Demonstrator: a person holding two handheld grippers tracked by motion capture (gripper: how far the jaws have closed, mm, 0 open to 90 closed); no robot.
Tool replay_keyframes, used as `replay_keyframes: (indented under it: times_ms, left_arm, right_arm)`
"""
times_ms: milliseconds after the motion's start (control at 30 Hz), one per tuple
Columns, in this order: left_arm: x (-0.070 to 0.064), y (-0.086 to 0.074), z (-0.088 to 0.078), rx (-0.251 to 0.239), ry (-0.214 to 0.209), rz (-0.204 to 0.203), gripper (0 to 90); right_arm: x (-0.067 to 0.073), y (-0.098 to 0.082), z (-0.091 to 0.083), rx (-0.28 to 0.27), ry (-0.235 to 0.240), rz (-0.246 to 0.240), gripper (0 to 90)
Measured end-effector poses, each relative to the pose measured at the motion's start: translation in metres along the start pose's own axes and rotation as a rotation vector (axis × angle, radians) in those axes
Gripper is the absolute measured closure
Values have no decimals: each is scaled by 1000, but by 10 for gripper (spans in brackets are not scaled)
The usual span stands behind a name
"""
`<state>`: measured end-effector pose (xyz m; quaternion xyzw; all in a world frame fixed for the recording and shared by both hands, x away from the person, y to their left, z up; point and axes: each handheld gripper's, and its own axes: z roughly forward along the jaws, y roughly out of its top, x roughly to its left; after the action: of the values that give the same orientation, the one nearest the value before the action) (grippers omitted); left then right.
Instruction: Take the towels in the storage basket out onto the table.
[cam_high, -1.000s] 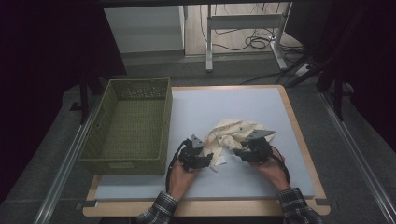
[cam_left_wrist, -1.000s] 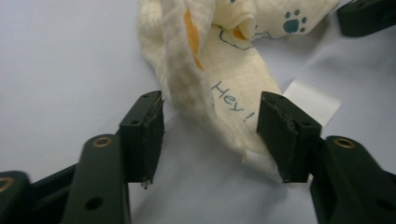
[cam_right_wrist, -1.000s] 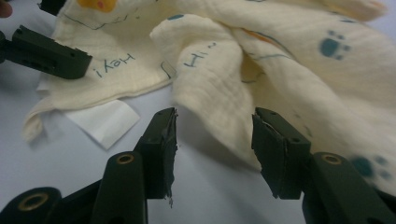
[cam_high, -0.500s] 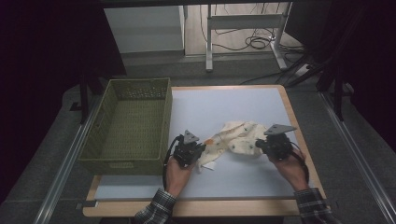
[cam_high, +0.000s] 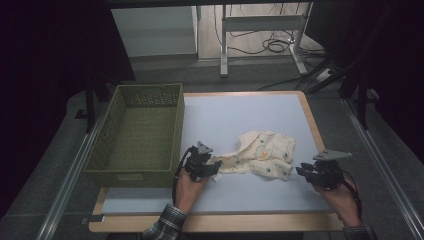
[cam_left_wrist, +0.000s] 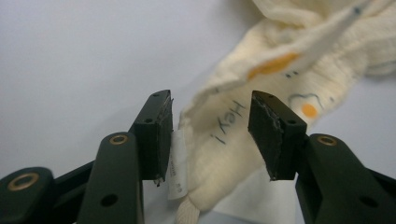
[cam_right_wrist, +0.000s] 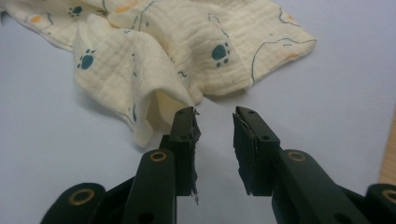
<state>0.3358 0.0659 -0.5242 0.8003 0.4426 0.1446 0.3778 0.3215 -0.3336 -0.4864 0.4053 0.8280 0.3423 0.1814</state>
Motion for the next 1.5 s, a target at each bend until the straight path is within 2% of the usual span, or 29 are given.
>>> replay_keyframes:
  times_ms: [100,133,233,267,367,400,433,500,533,567,600,633,700,833,867,967,1000,1067,1100,1133,1200,1367,1433,1500]
  left_arm:
    - [-2,-3,-4,-3,-9,-3,529]
    - [-3,-7,-6,7,-7,2,538]
    - [-3,-15,-8,6,-21,-8,564]
    - [-3,-15,-8,6,-21,-8,562]
    - [-4,-24,-11,1,-12,-11,544]
    - [-4,-24,-11,1,-12,-11,542]
    - [-4,-26,-10,4,-9,-9,546]
    - [-3,-27,-7,16,-8,-7,564]
    - [-3,-27,-7,10,-6,7,667]
    - [-3,-27,-7,10,-6,7,749]
    - [-4,-27,-8,3,-48,14,823]
    - [-5,-27,-10,-4,-61,16,856]
    - [-7,-26,-17,-14,-87,16,867]
    - [-11,-28,-29,-19,-99,28,863]
    - [-13,-32,-37,-16,-103,29,860]
    - [-14,-37,-45,-10,-103,28,858]
    - [-14,-42,-50,-7,-111,14,847]
    - [-13,-43,-52,0,-115,13,814]
    - [-14,-44,-53,-9,-100,11,740]
    - [-14,-44,-55,-20,-86,11,673]
    - [-14,-40,-56,-20,-88,15,605]
    - [-18,-18,-60,-55,-52,40,530]
    - [-22,-2,-52,-54,-34,64,513]
    - [-23,4,-48,-54,-35,73,507]
  right_arm:
    - [3,-2,-7,-12,28,14,693]
    - [9,-4,-11,-20,59,21,693]
    - [21,-6,-8,-18,98,20,688]
    - [21,-6,-8,-18,98,20,688]
    - [31,-8,9,-4,111,15,635]
    - [31,-8,9,-4,111,15,635]
    - [34,-9,20,6,109,18,632]
    - [35,-9,24,4,111,24,663]
    - [37,-8,29,2,117,20,818]
    - [37,-8,29,2,117,20,818]
    - [40,-7,29,6,131,24,870]
    - [40,-6,27,6,139,24,873]
    - [42,-6,18,4,132,26,873]
    - [42,-10,0,-3,136,33,873]
    - [43,-15,-10,4,123,33,872]
    - [44,-22,-17,12,130,35,872]
    - [45,-30,-22,20,129,36,868]
    - [45,-34,-24,25,129,41,857]
    - [44,-37,-25,27,131,45,803]
    - [44,-43,-29,23,110,42,730]
    - [41,-44,-34,0,104,40,684]
    - [32,-42,-44,-48,62,54,638]
    - [22,-38,-41,-66,57,87,636]
    - [19,-36,-39,-67,56,94,637]
